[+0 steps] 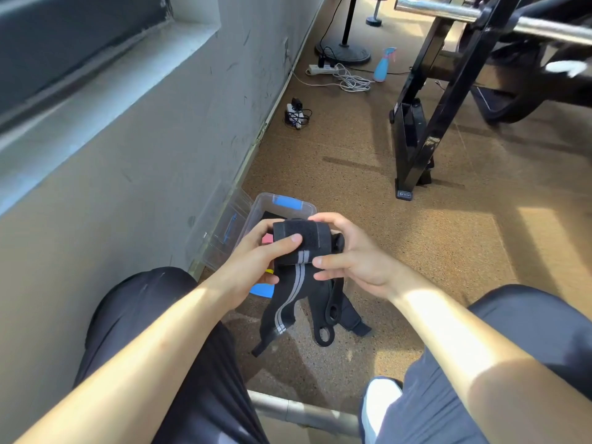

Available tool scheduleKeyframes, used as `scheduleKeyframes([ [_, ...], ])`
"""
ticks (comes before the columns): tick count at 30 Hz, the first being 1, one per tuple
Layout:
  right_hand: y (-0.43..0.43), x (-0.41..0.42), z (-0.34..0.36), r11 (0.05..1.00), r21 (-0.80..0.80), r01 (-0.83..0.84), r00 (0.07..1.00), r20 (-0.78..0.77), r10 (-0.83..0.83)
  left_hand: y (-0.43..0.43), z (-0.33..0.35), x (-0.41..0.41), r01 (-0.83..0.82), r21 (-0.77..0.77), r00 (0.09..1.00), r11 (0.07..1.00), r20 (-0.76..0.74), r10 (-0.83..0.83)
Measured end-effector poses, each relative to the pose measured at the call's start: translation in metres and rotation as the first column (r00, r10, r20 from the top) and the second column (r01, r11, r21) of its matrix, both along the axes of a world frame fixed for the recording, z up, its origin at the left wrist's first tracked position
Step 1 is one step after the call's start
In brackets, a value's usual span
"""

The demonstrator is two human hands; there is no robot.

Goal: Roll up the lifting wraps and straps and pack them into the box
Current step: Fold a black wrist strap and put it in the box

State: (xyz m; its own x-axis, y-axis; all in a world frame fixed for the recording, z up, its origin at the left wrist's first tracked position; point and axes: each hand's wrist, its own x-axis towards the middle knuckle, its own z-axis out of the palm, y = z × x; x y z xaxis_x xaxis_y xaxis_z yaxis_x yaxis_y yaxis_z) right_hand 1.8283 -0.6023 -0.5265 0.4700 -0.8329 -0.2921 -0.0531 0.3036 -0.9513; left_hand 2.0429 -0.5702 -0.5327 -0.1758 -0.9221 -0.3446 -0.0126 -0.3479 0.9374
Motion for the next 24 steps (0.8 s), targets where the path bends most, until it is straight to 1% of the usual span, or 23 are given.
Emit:
scheduleKeyframes([
  [3, -0.0006, -0.0005, 0.0026, 0.997, 0.071, -0.033, 0.999, 0.028, 0.031, -0.0003, 0.0024, 0.0009, -0.018, -0.058, 0.999, 0.998, -0.039, 0.015],
  [5, 0.0, 0.0018, 0.0043, 0.994, 0.104, -0.033, 0.999, 0.001, 0.033, 0.0005, 0.0021, 0.0011, -0.018, -0.113, 0.999, 0.993, -0.042, 0.013],
  [8, 0.0007, 0.003, 0.0037, 0.997, 0.08, -0.014, 1.0, 0.0, 0.014, 0.0009, 0.0008, 0.0011, -0.01, -0.161, 1.0, 0.987, -0.029, 0.006],
  [10, 0.0006, 0.0022, 0.0031, 0.998, 0.061, 0.015, 0.999, 0.033, -0.017, 0.0003, -0.0001, 0.0009, 0.01, -0.13, 1.0, 0.992, -0.023, -0.013],
  [13, -0.0015, 0.0003, 0.0021, 0.997, 0.053, 0.049, 0.996, 0.07, -0.053, -0.0001, 0.0006, -0.0001, 0.079, -0.014, 0.996, 0.997, -0.034, -0.079],
  [16, -0.0025, -0.0008, -0.0004, 0.998, 0.02, 0.054, 0.997, 0.062, -0.055, 0.0011, 0.0024, -0.0011, 0.111, 0.056, 0.993, 0.992, -0.056, -0.108],
  [18, -0.0014, -0.0006, -0.0023, 0.999, 0.007, 0.053, 0.998, 0.044, -0.054, 0.001, 0.0028, -0.0021, 0.092, 0.059, 0.995, 0.994, -0.042, -0.09],
  [22, 0.0, 0.0014, -0.0027, 0.999, -0.042, 0.013, 1.0, -0.02, -0.013, 0.0008, 0.0016, -0.0014, 0.017, 0.004, 1.0, 1.0, -0.019, -0.017],
  [24, -0.0002, 0.0006, -0.0013, 0.999, -0.031, -0.007, 1.0, -0.029, 0.006, 0.001, 0.0021, -0.0009, -0.011, -0.029, 1.0, 1.0, -0.017, 0.011],
])
